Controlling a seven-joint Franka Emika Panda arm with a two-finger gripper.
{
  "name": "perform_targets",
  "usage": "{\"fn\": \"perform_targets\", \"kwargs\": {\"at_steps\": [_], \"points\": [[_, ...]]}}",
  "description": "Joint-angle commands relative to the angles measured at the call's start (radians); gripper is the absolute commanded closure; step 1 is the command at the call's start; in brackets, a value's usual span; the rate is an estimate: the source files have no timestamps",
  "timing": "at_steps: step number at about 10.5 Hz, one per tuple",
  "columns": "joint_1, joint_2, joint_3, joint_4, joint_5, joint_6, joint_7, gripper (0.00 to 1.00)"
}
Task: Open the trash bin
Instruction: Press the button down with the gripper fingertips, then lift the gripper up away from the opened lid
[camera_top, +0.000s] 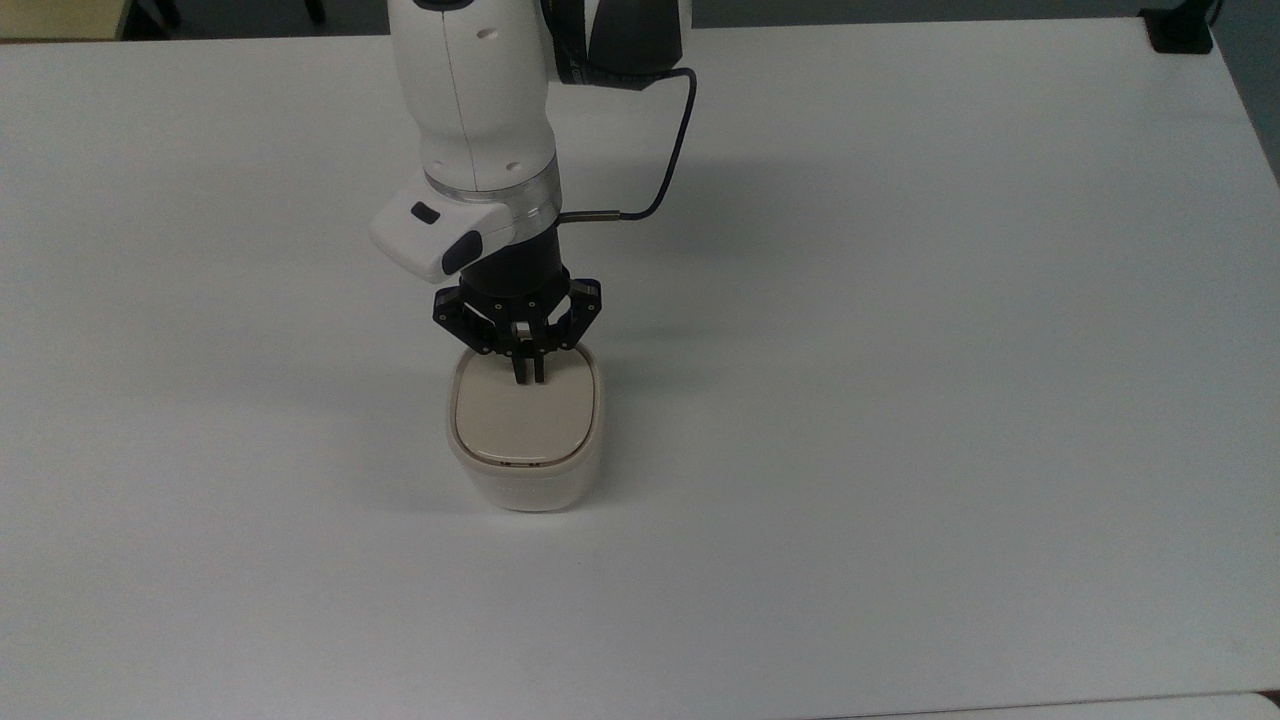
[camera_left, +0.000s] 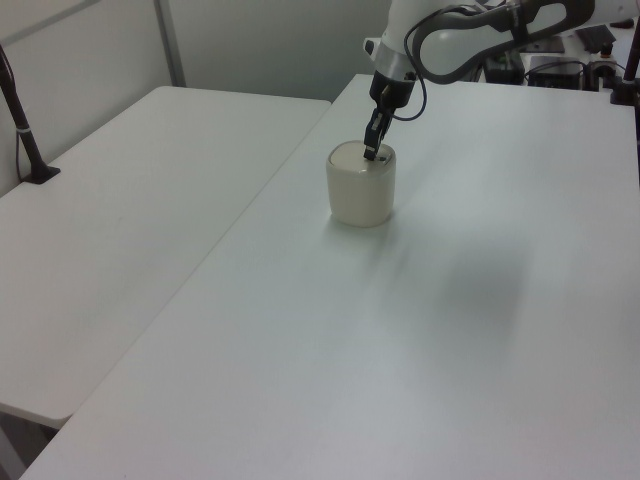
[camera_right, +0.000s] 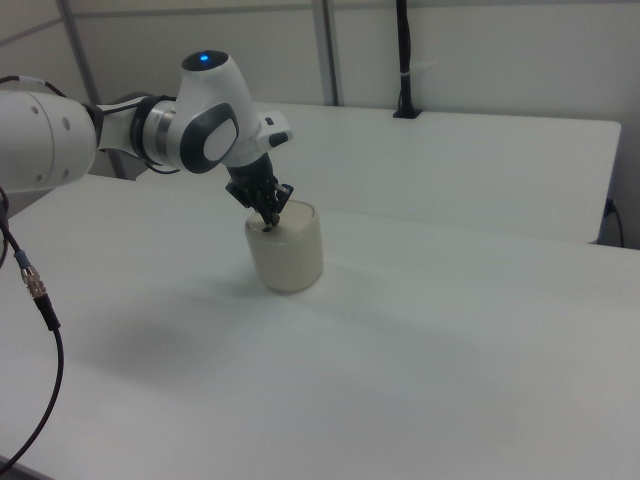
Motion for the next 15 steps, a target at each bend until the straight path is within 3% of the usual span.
{"fn": "perform_targets", "kwargs": {"at_steps": [1,4,6,8,15], "points": [[0.013,-0.008,-0.014,0.001,-0.016,0.003,0.023,0.85],[-0.027,-0.135,-0.013,-0.031,-0.018,-0.085,0.020,0.73],[-0.054,-0.218,-0.014,-0.043,-0.024,-0.243,0.020,0.42],[-0.073,-0.301,-0.013,-0.080,-0.062,-0.381,0.022,0.00],[-0.096,-0.436,-0.009,-0.171,-0.125,-0.520,0.009,0.00]]}}
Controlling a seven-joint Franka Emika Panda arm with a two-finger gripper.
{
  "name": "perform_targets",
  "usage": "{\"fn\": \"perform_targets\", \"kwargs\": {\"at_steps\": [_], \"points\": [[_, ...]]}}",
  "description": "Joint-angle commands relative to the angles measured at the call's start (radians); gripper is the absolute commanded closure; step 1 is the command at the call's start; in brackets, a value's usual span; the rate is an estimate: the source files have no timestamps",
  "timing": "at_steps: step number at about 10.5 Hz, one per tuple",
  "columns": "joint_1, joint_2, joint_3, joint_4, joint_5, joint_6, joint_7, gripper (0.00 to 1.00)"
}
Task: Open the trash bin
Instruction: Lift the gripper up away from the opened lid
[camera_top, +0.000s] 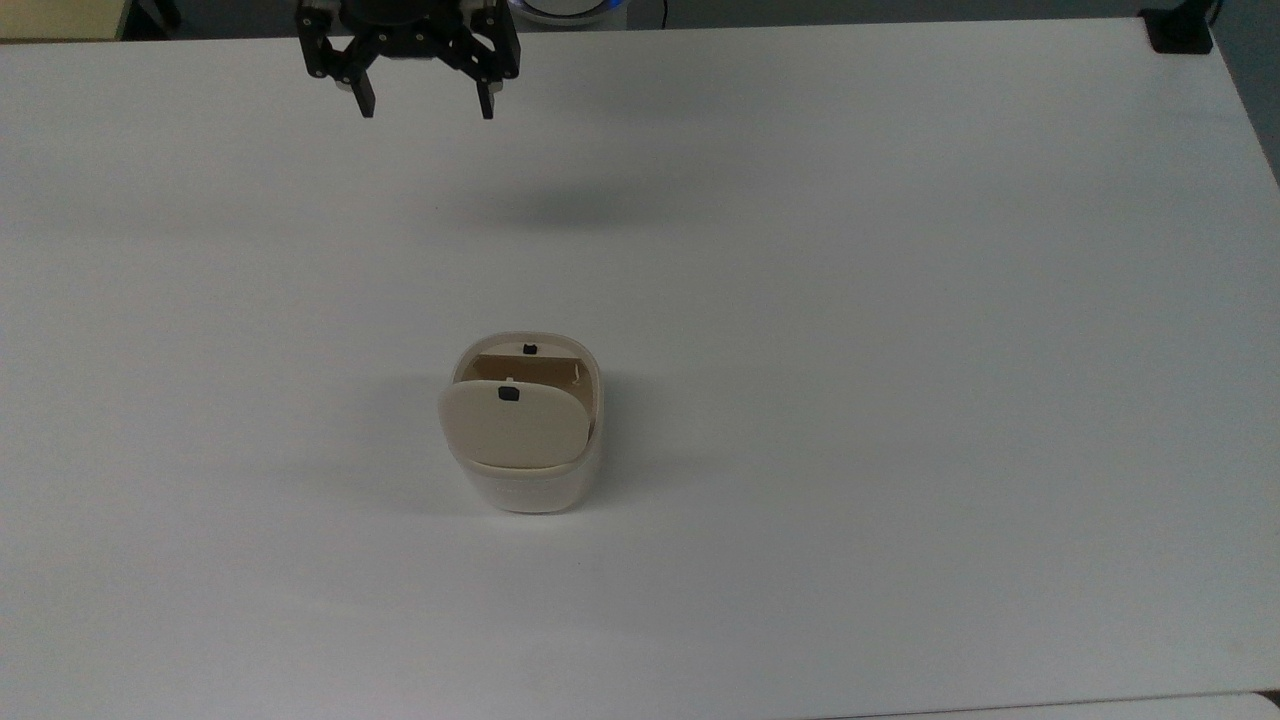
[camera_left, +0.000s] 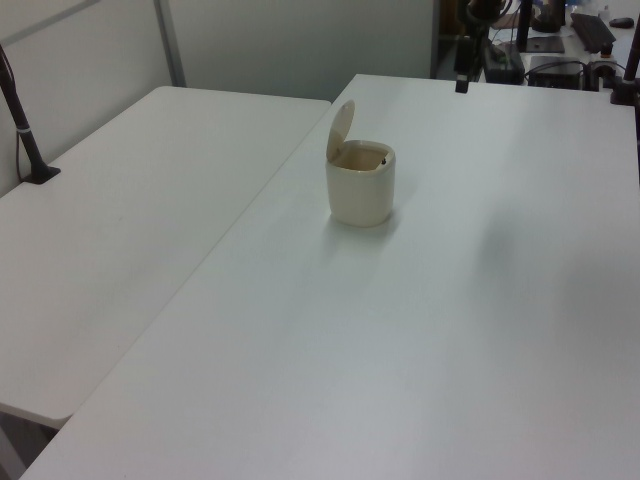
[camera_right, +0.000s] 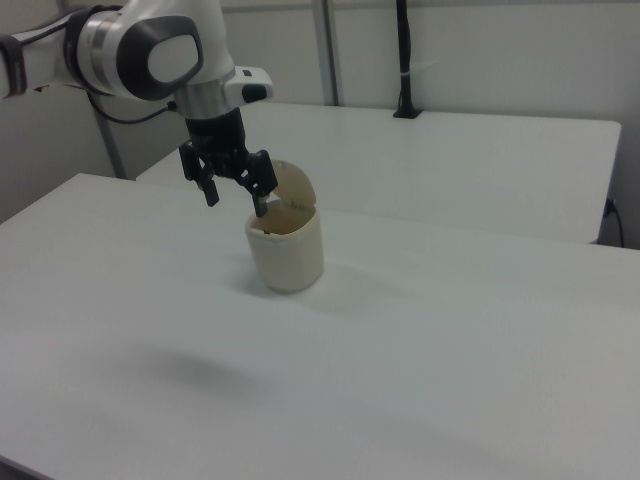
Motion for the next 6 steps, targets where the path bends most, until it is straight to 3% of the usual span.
{"fn": "perform_targets", "kwargs": {"at_steps": [1,6], "points": [[-0.011,-0.056,0.004,-0.050,-0.026,-0.045,0.004,0.00],[-0.017,-0.061,0.004,-0.049,-0.026,-0.053,0.004,0.00]]}}
